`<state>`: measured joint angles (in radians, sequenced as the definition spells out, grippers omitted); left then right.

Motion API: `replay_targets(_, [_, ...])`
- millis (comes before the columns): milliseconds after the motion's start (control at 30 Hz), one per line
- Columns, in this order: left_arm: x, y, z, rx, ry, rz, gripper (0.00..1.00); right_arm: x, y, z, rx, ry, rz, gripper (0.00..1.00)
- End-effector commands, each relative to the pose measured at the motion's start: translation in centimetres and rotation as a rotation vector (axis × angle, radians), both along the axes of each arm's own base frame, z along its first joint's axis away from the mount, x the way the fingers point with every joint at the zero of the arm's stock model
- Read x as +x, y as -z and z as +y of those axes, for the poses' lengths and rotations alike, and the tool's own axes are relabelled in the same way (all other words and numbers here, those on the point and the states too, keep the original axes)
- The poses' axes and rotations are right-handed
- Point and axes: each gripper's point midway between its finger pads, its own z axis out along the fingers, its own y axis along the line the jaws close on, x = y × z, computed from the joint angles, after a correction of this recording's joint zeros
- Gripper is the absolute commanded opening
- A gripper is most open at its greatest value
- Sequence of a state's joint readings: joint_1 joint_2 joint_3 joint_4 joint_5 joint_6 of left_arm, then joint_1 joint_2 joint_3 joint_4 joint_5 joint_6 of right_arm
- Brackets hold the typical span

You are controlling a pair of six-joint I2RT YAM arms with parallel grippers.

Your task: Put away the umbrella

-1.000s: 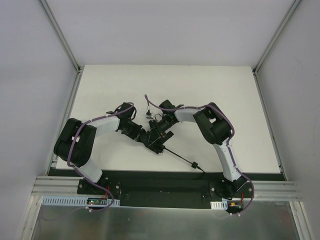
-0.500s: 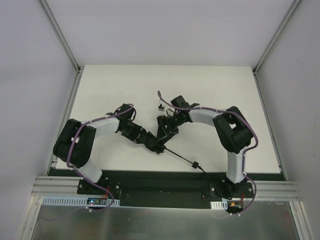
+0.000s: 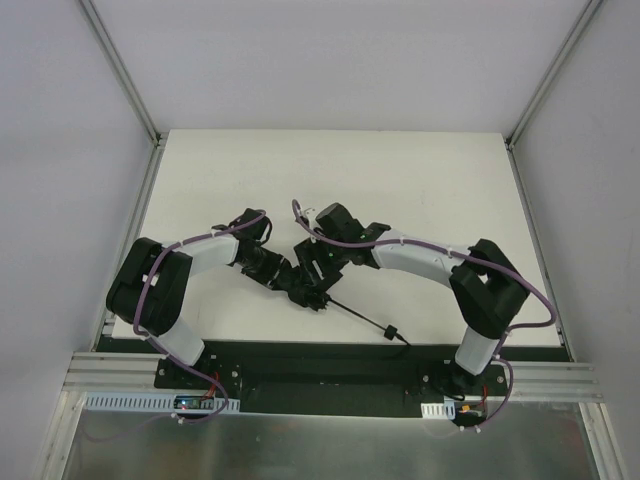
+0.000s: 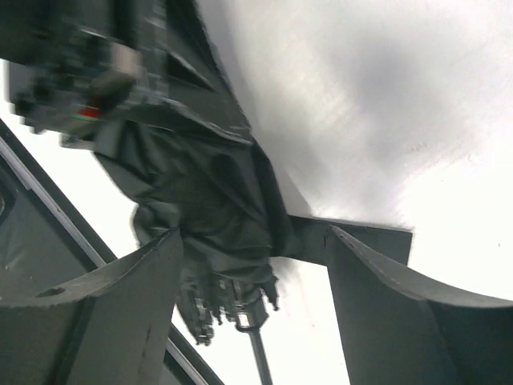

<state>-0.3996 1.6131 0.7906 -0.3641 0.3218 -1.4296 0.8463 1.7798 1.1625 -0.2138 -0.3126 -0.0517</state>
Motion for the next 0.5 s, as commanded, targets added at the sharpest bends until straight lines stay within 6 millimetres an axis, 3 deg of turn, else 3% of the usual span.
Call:
replay_targets(0, [-2.6, 1.3, 1.4, 0.092, -0.03, 0.134, 0.0, 1.8, -4.6, 1.4, -0.011, 0.118, -0.217, 0.71])
replay_targets(267, [-1.7, 0.5, 1.2, 0.091, -0.013, 0.102, 0.0, 1.1, -5.7, 0.3, -0.06, 0.185, -0.229, 0.64])
replay_targets(467, [0.1, -1.5, 0.8, 0.045, -0.032, 0.012, 0.0, -0.5, -6.2, -0.4, 0.023, 0.206, -0.095, 0.64])
